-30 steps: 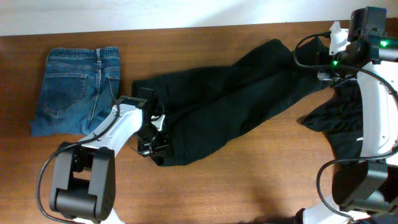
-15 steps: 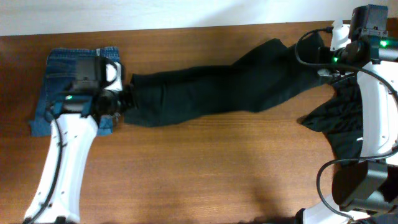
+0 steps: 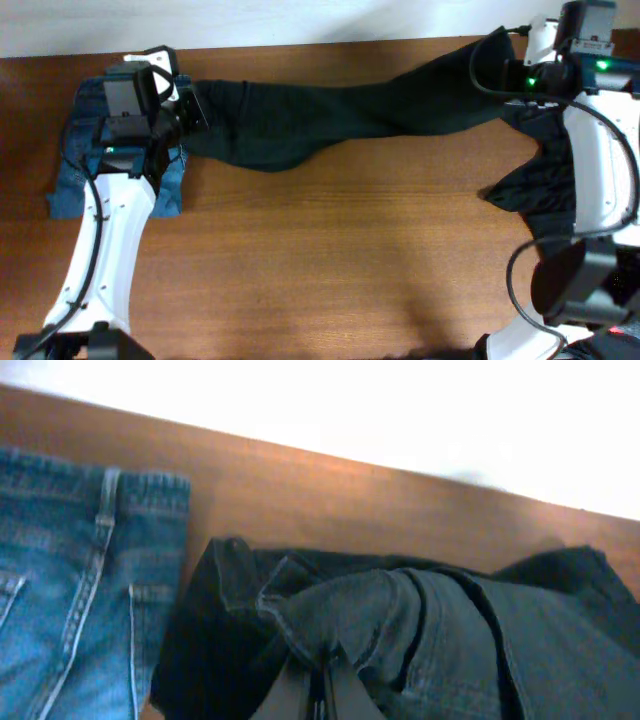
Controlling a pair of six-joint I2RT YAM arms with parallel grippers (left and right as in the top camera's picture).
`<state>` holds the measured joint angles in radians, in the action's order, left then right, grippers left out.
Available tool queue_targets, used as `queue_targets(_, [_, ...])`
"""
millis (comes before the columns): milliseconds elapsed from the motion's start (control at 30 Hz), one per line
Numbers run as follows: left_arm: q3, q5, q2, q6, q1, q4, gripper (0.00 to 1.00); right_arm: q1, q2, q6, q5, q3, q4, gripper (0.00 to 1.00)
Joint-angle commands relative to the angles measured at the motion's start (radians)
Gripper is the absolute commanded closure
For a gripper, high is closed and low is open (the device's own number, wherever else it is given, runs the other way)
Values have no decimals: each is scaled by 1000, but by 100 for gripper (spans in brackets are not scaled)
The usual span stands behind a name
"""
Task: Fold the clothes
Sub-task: 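Lift the pants with both grippers and stretch them across the table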
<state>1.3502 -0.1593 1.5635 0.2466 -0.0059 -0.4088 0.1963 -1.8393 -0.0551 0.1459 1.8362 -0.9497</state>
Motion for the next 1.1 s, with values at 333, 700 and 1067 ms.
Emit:
queue_targets(333, [13, 64, 105, -2, 10, 60, 94, -72, -115, 36, 4, 10, 275, 88])
queue_targets(700, [13, 71, 105, -1, 9, 25, 94, -73, -399, 221, 59, 10, 486, 79])
queue_targets(1067, [13, 71, 105, -2, 9, 3, 94, -72, -599, 229, 201, 10, 469, 1])
